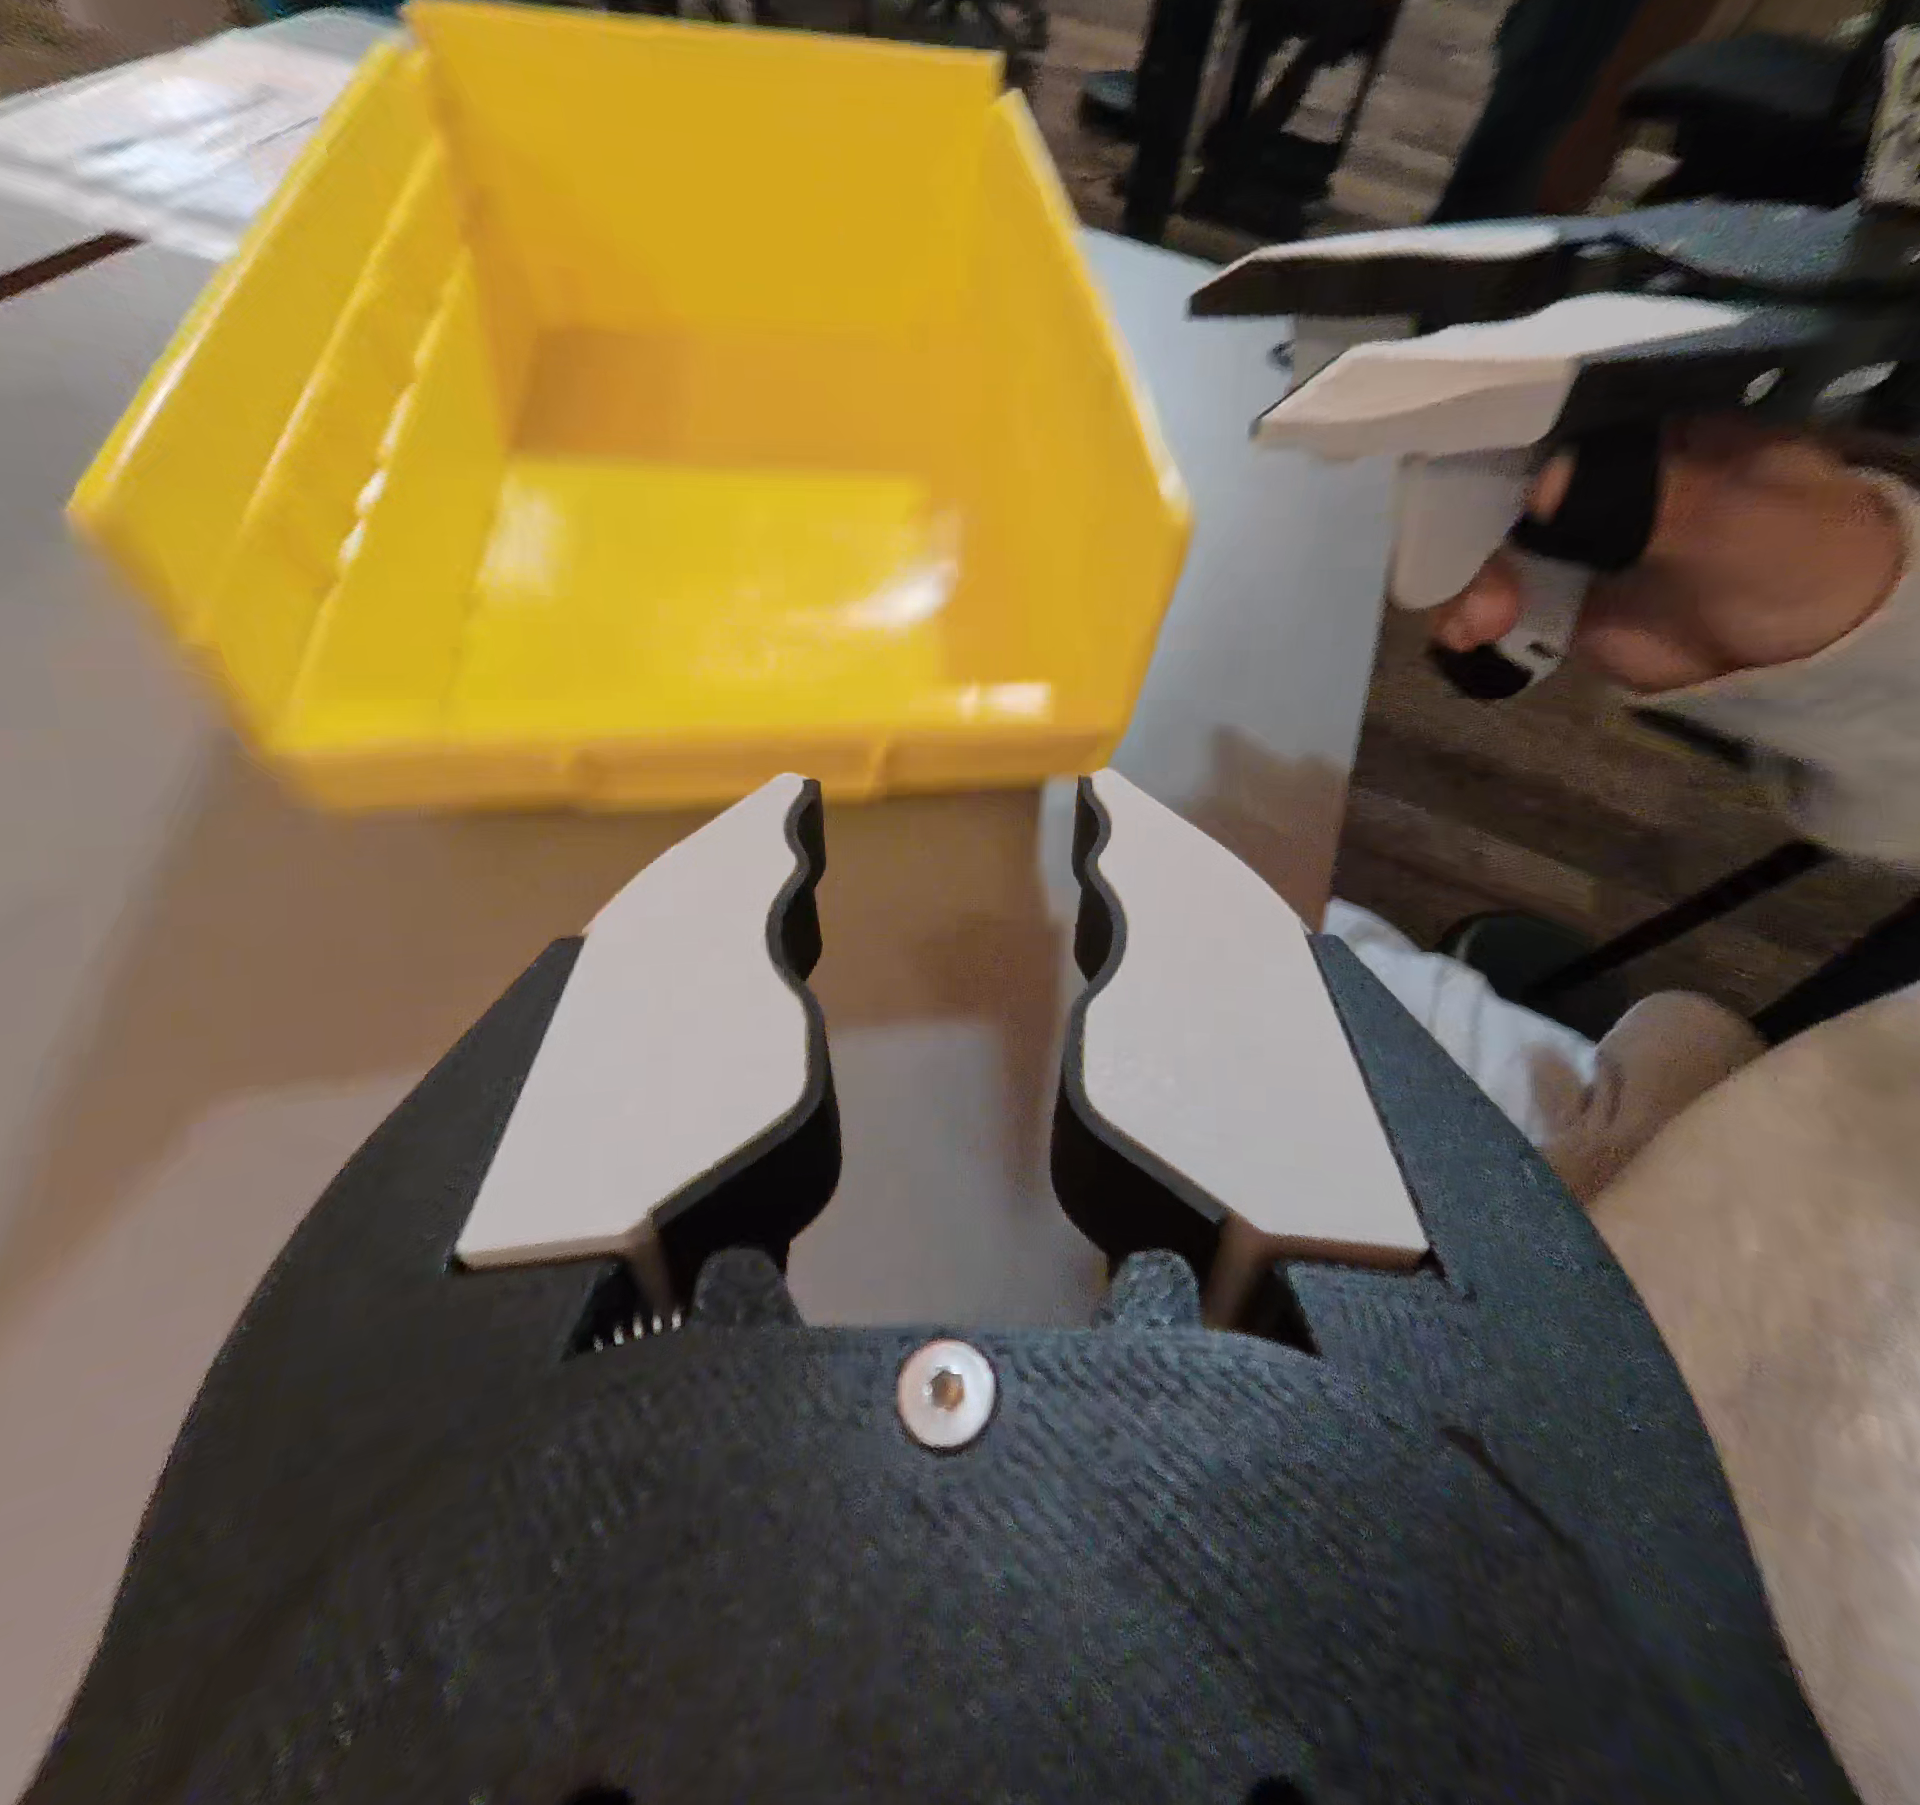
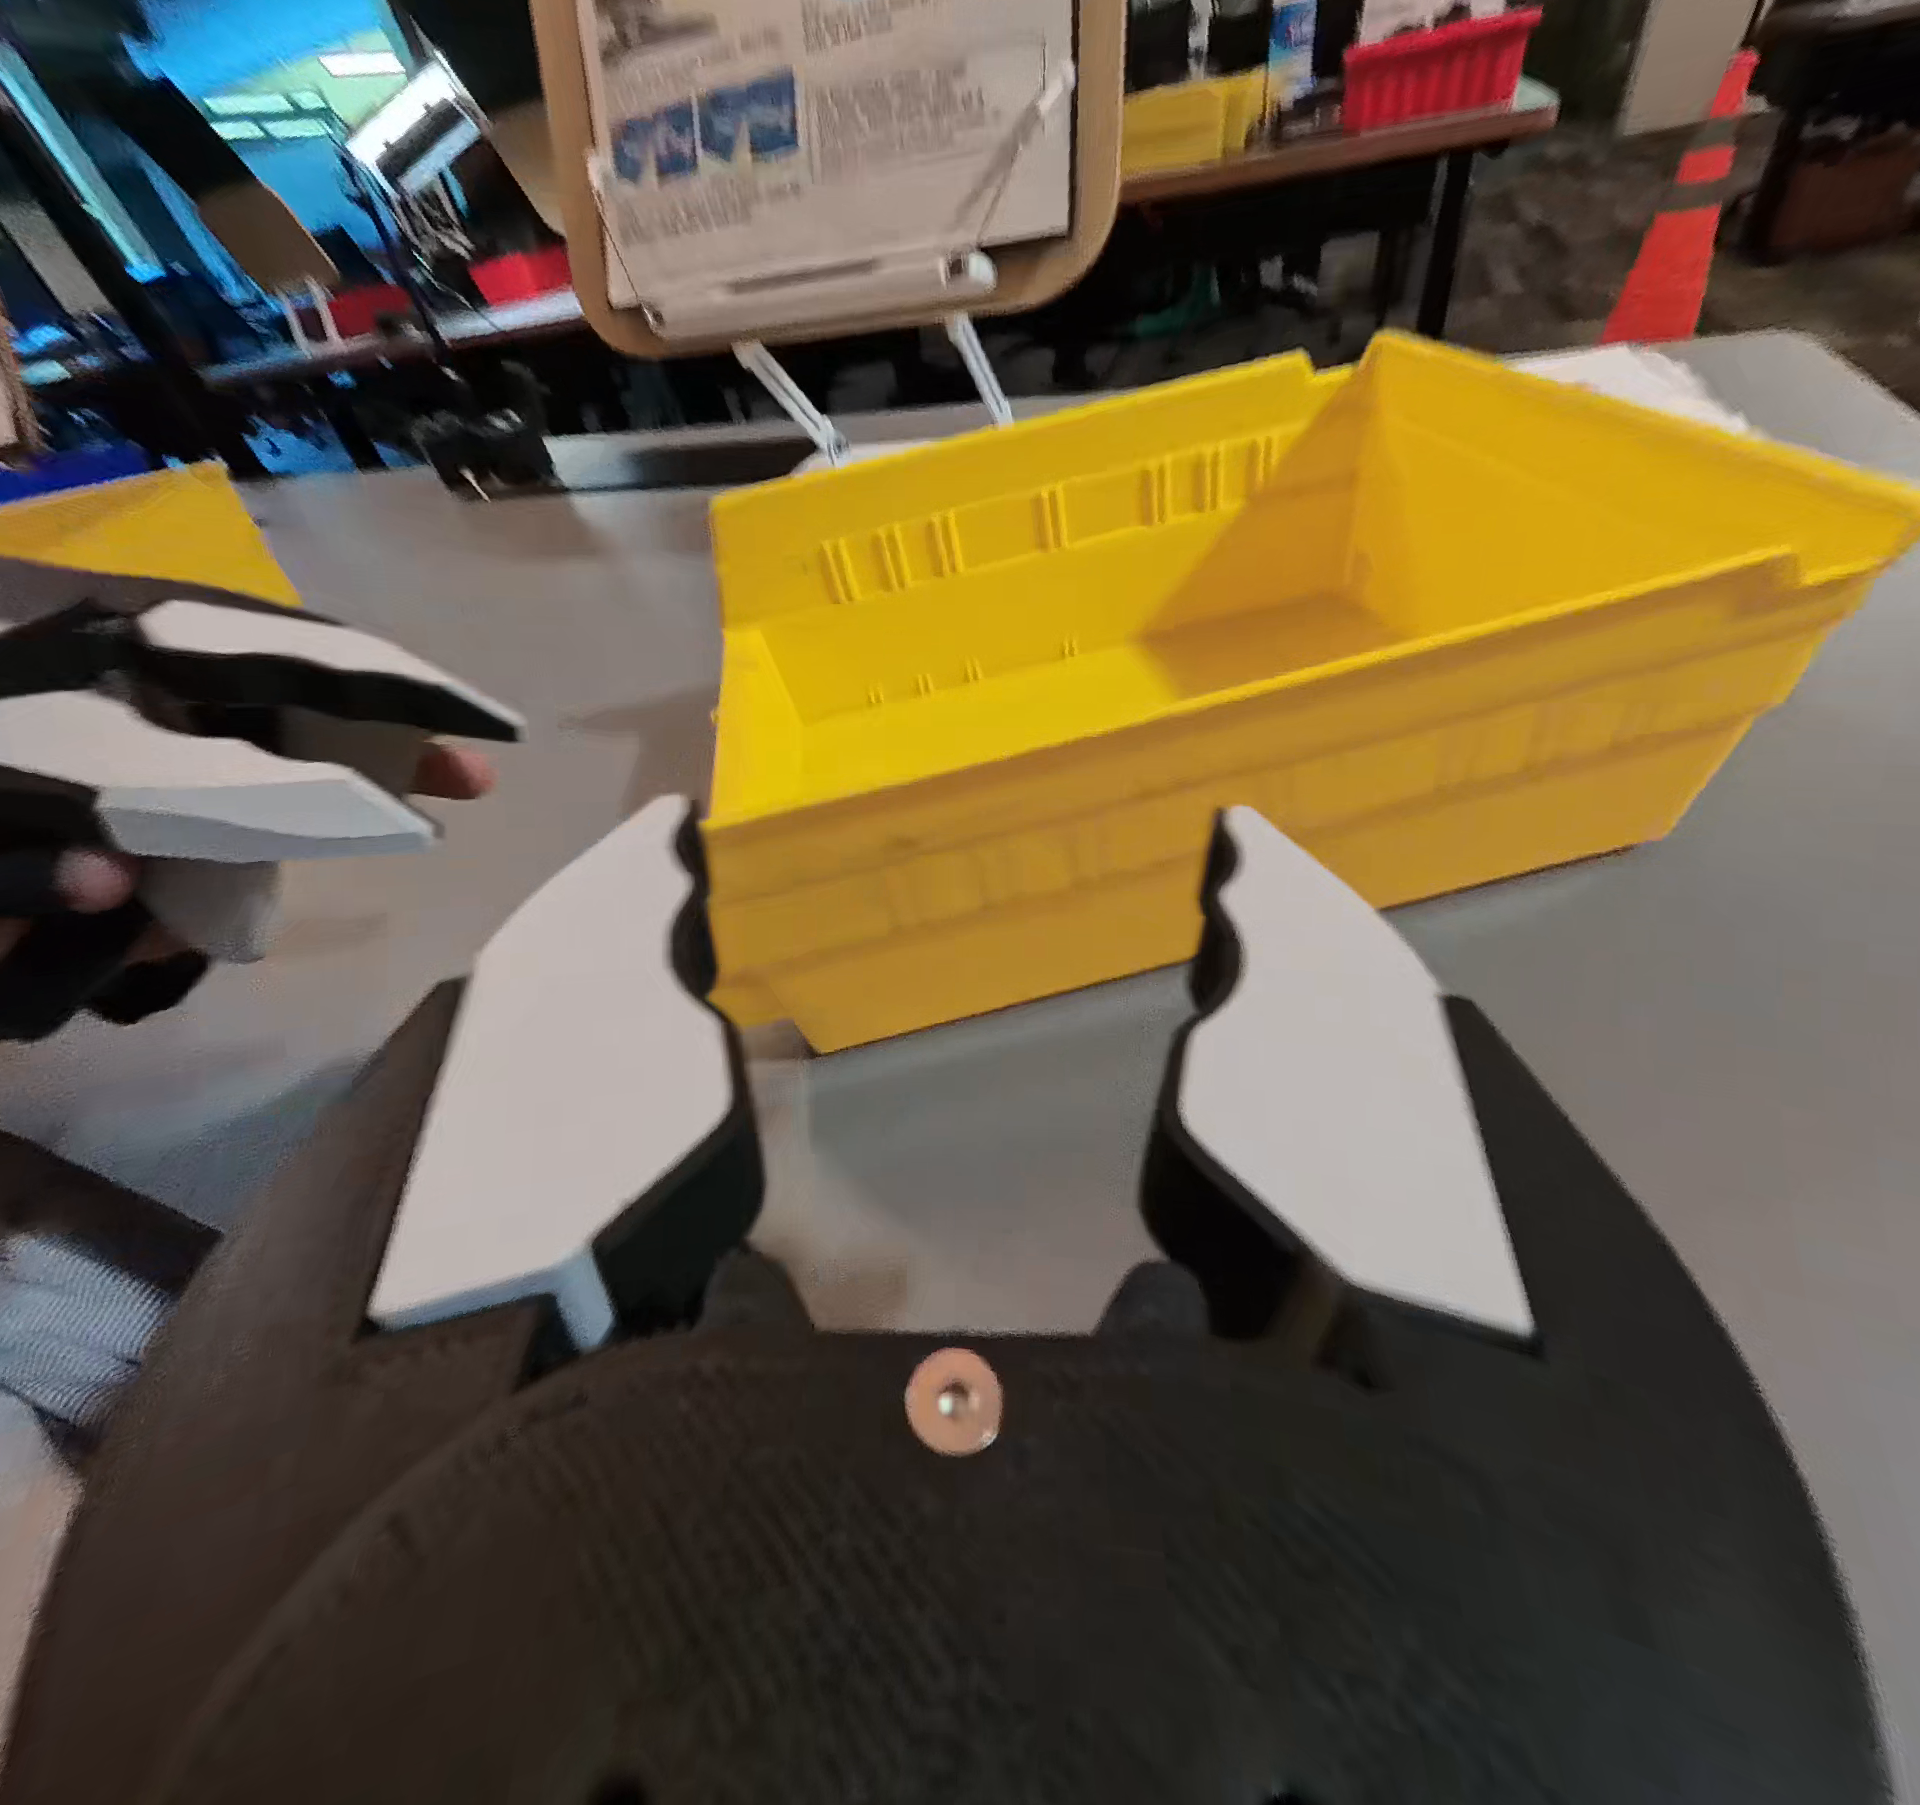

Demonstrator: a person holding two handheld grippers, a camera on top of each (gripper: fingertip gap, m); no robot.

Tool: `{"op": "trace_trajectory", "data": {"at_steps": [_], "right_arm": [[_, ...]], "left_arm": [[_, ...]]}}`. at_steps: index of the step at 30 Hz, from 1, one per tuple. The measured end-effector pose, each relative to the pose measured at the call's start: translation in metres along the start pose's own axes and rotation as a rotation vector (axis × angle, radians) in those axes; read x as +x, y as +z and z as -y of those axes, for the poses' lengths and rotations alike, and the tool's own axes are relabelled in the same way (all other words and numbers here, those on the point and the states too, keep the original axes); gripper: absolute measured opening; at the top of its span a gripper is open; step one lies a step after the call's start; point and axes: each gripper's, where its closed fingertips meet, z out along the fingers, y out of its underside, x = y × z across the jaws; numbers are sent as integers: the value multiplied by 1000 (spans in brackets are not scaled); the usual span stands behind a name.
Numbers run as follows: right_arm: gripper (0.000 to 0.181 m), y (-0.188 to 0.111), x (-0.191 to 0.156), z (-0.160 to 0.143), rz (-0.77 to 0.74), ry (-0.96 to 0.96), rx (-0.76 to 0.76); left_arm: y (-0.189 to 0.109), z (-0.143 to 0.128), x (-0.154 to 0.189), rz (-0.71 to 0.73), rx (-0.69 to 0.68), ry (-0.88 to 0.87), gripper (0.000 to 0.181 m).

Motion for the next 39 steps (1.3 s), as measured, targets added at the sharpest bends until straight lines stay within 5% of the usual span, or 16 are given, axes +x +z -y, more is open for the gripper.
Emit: {"op": "trace_trajectory", "data": {"at_steps": [4, 7, 11, 15, 21, 28, 39], "right_arm": [[141, 28, -32, -16, -15, 27, -66], [144, 46, -31, -24, -104, -26, -102], [112, 48, -5, -19, -118, 32, -75], [50, 33, 45, -11, -197, 93, -71], [16, 19, 133, 2, -218, 129, -58], [7, -14, 206, 15, -228, 217, 47], [5, -66, 257, 17, -355, 126, 54]], "left_arm": [[-39, -40, -26, 74, -16, -86, 42], [-51, -46, -31, 52, 24, -145, 39], [-58, -46, -26, -9, 91, -173, 27], [-66, -49, -17, -68, 107, -187, 27], [-71, -47, -9, -123, 117, -191, 27], [-75, -44, -14, -130, 121, -227, 26], [-71, -49, -13, -128, 93, -211, 25]]}}
